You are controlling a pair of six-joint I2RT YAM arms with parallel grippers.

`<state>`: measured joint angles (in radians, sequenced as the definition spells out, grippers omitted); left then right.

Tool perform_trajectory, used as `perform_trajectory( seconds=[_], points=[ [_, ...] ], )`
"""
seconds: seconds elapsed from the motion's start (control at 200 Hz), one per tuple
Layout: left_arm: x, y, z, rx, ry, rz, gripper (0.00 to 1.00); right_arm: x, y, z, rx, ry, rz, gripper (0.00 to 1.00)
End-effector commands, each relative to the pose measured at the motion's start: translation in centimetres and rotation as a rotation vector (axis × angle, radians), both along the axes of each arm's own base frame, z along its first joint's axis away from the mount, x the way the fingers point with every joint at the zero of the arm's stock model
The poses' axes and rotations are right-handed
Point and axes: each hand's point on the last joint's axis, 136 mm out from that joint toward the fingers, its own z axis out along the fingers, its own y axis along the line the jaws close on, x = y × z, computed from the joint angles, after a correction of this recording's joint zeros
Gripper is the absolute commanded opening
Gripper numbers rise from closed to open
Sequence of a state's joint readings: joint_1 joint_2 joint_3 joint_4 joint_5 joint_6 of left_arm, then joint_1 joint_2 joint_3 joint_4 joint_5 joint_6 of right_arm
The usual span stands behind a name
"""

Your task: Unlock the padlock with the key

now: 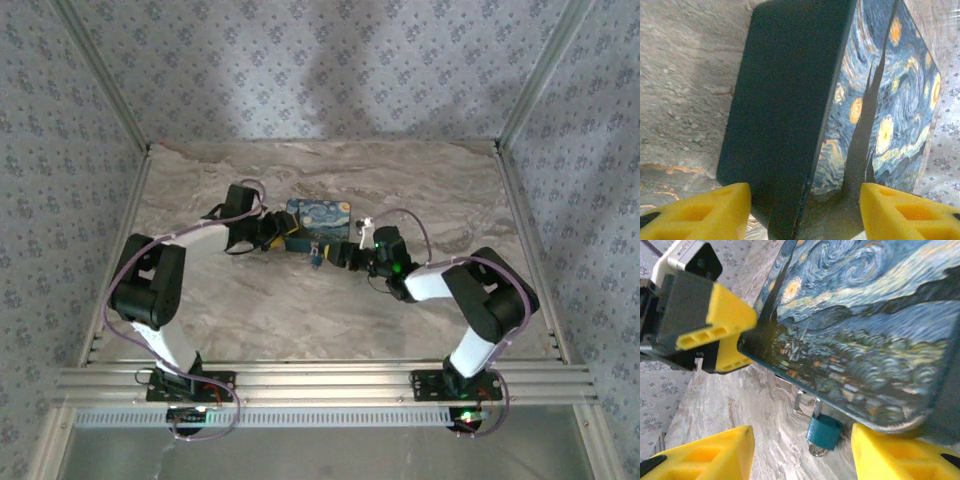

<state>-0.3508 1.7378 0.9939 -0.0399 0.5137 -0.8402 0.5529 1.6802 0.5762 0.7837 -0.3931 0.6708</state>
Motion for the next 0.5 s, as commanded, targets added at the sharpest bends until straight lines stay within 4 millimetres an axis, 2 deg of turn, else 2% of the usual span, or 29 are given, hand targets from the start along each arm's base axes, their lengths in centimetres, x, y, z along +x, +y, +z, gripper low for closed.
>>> perform_trajectory(
  seconds=[0.0,0.145,0.31,0.495],
  points=[
    [-0.9,-0.7,-1.1,-0.008,0.02,-0.037,0.53,1.2,0.1,-0.2,-0.036,-0.029,0.043,0.54],
    [-2.2,-0.6,-2.2,0.022,0.041,-0.041,0.47,2.5,0.2,-0.5,-0.098,-0.051,0.075,0.55],
    [-3.7,-1.0,-3.1,0.038,0.06,-0.041,0.46,3.7,-0.6,-0.6,-0.108,-0.071,0.07,0.57],
    [-3.7,-0.8,-2.7,0.043,0.046,-0.023,0.46,2.2,-1.7,-0.7,-0.103,-0.082,0.083,0.61]
  ],
)
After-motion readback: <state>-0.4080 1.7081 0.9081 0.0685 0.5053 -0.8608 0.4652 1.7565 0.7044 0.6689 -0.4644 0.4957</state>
